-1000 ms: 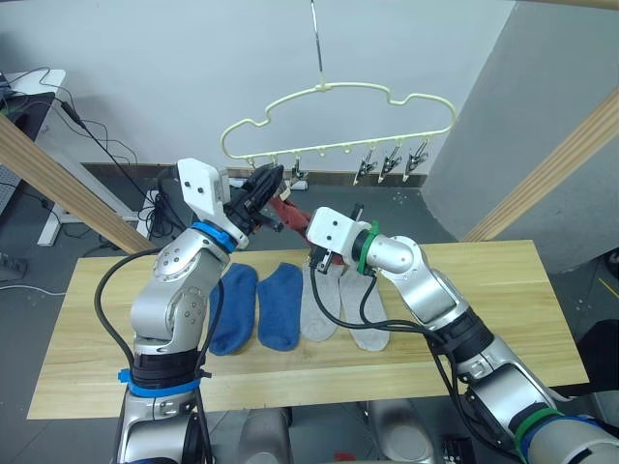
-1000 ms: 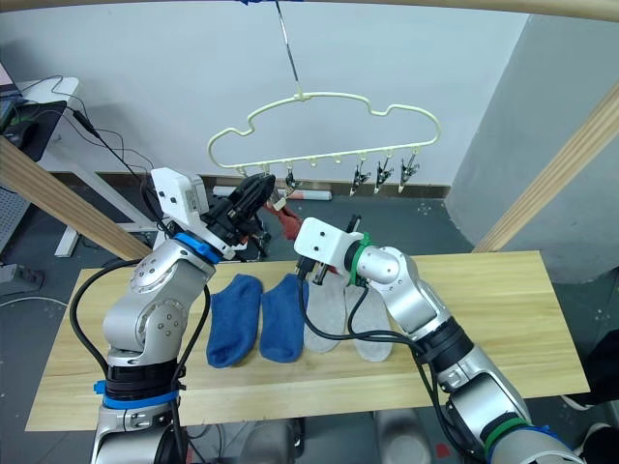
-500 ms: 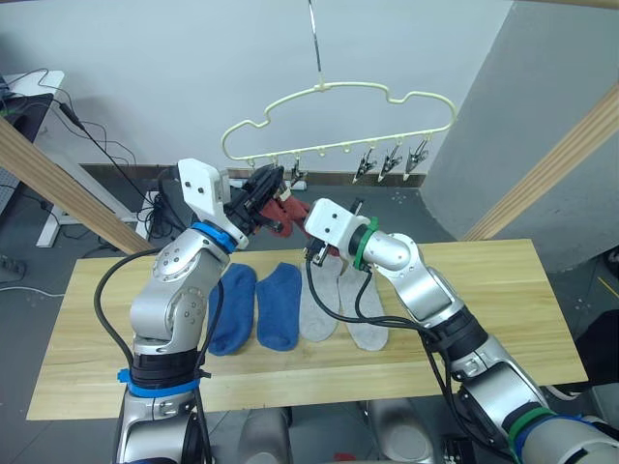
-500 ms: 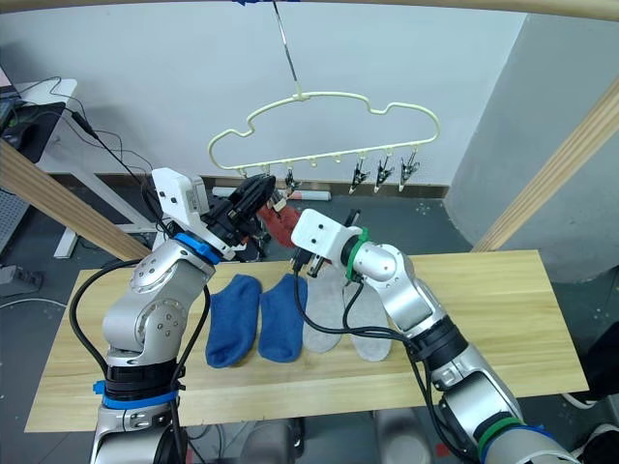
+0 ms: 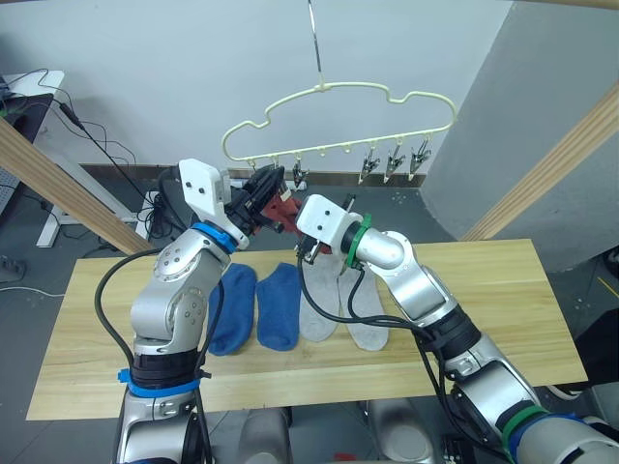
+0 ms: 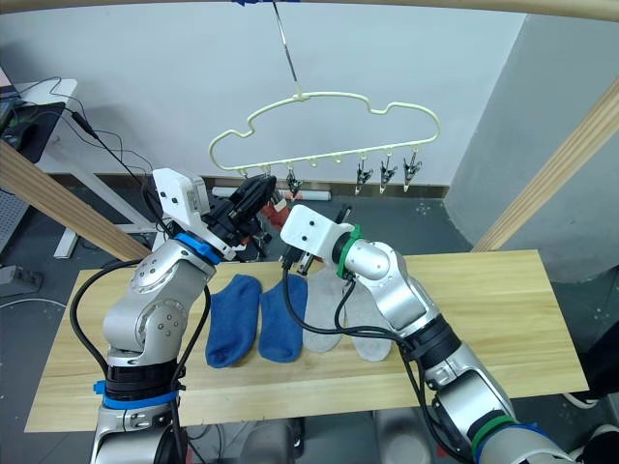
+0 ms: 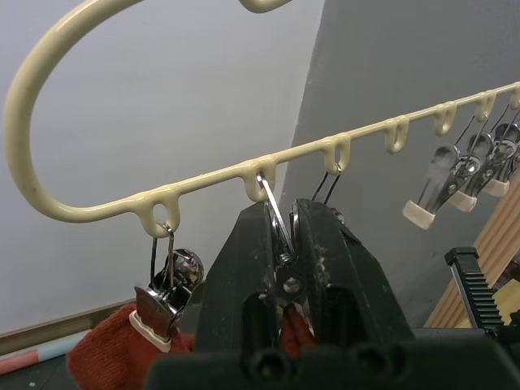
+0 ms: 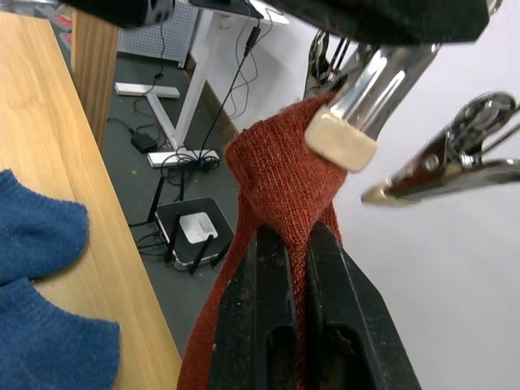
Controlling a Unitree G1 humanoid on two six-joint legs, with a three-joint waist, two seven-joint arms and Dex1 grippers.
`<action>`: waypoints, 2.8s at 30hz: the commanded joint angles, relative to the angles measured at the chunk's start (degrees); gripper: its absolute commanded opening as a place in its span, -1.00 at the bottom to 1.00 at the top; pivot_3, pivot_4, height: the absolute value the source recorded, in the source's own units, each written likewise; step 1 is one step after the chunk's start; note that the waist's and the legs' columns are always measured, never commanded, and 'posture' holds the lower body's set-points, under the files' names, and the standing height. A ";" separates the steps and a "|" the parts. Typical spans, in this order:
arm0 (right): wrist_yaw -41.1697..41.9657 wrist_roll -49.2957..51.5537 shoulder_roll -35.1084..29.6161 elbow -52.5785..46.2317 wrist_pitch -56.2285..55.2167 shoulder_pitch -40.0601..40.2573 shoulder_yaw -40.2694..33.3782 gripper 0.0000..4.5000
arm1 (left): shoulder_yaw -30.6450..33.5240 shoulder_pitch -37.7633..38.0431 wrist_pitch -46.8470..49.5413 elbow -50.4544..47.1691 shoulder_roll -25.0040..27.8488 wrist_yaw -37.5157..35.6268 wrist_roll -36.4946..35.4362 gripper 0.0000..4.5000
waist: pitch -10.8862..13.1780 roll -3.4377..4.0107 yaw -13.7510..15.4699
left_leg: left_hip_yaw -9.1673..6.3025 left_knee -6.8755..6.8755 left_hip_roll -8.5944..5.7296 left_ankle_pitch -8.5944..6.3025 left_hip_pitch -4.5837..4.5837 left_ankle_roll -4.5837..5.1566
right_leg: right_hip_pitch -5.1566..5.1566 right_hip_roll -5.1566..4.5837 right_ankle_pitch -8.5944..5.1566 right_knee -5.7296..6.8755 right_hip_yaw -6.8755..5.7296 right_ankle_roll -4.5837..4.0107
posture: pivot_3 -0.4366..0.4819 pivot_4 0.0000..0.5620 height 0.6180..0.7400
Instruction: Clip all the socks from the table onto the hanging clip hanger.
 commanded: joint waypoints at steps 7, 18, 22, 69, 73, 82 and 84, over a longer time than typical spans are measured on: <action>-0.23 0.49 1.36 -2.42 -1.18 -1.57 -1.01 -1.00 | 1.30 0.54 -0.36 -2.95 -0.05 0.62 -1.43 -0.23 | 0.00 0.00 -0.03 | 0.00 0.00 0.00 0.00 0.00 0.00 | 0.00 0.00 0.00 0.00 0.00 0.00 | -0.53 0.09 0.88; 0.06 1.12 2.24 -2.58 0.04 -0.98 -1.18 -1.00 | 1.97 2.84 1.92 -4.57 3.25 -1.93 -2.63 0.17 | 0.00 0.00 -0.13 | 0.00 0.00 0.00 0.00 0.01 0.00 | 0.00 0.00 0.00 0.01 0.01 0.00 | -0.52 0.08 0.88; 0.62 2.49 2.64 -3.34 0.78 -0.32 -1.67 -0.77 | 2.26 3.29 1.74 -4.78 3.82 -1.91 -2.14 0.19 | 0.00 0.00 -0.11 | 0.00 0.00 0.00 0.00 0.01 0.00 | 0.00 0.00 0.00 0.01 0.01 0.00 | -0.52 0.08 0.88; 10.10 20.00 -21.37 -36.40 19.62 17.71 -17.71 0.11 | -7.37 7.09 -26.47 4.15 -7.50 6.06 22.22 0.19 | 0.00 -0.01 -1.23 | 0.05 -0.01 0.00 0.00 0.03 0.01 | 0.05 0.06 -0.01 -0.07 0.07 0.01 | -0.68 0.04 0.88; 9.86 20.14 -21.92 -36.33 19.39 18.33 -17.85 0.11 | -6.92 8.09 -26.97 2.50 -7.49 6.81 22.21 0.19 | 0.00 -0.01 -1.40 | 0.06 -0.01 0.00 0.00 0.03 0.01 | 0.05 0.06 -0.01 -0.06 0.08 0.01 | -0.69 0.03 0.88; 9.25 20.87 -22.41 -36.26 19.20 18.27 -17.44 0.11 | -9.25 8.90 -25.48 2.90 -7.99 6.48 23.30 0.19 | 0.00 -0.01 -1.43 | 0.05 0.00 0.00 0.00 0.04 0.01 | 0.06 0.06 -0.01 -0.04 0.07 0.01 | -0.68 0.03 0.88; 9.21 20.93 -22.50 -36.27 19.22 18.28 -17.43 0.11 | -9.14 8.56 -25.42 3.52 -8.25 6.82 23.52 0.19 | 0.00 -0.01 -1.44 | 0.06 0.00 0.00 0.00 0.03 0.01 | 0.06 0.06 -0.01 -0.05 0.08 0.01 | -0.68 0.03 0.88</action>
